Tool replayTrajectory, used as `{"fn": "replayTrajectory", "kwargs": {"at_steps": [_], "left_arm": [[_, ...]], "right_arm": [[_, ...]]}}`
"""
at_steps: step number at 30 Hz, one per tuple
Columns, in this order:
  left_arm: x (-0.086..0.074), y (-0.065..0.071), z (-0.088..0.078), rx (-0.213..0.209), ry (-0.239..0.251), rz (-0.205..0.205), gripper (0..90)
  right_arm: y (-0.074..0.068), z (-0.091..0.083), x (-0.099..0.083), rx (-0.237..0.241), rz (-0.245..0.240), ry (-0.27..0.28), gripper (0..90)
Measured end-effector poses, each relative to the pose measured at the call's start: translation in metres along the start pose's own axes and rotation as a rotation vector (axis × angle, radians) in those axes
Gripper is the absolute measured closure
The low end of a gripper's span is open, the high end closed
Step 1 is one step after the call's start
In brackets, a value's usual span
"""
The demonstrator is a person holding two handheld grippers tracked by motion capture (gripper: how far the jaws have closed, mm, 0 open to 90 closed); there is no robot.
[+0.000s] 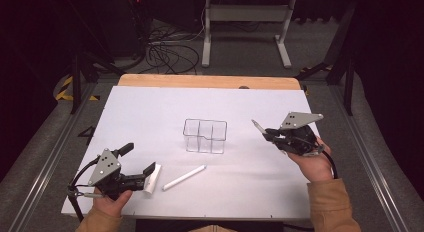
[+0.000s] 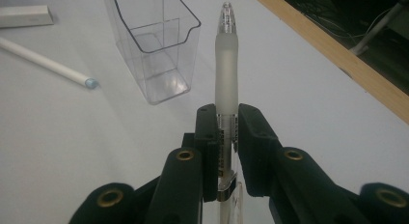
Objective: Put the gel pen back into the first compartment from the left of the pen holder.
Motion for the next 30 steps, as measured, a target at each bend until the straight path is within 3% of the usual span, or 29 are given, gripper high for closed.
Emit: {"fn": "replayTrajectory", "kwargs": {"at_steps": [18, 21, 30], "left_arm": [[0.0, 0.0, 0.0, 0.005, 0.001, 0.007, 9.1], [0.0, 0.0, 0.0, 0.007, 0.0, 0.006, 9.1], [0.0, 0.0, -0.001, 0.009, 0.002, 0.004, 9.1]], "right_arm": [[0.002, -0.006, 0.01, 0.06, 0.089, 0.154, 79.2], [0.0, -0.004, 0.018, 0.078, 0.101, 0.193, 79.2], [-0.008, 0.005, 0.045, 0.131, 0.116, 0.245, 79.2]]}}
Point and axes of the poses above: each handheld gripper's, and its own axes: z roughly forward along the jaws, x roughly out of its top, y roughly to its right, the point moved 3 cm from there along z, roughly forward along the jaws, and after that the axes turned 5 degrees about -x, right-handed, at the moved point
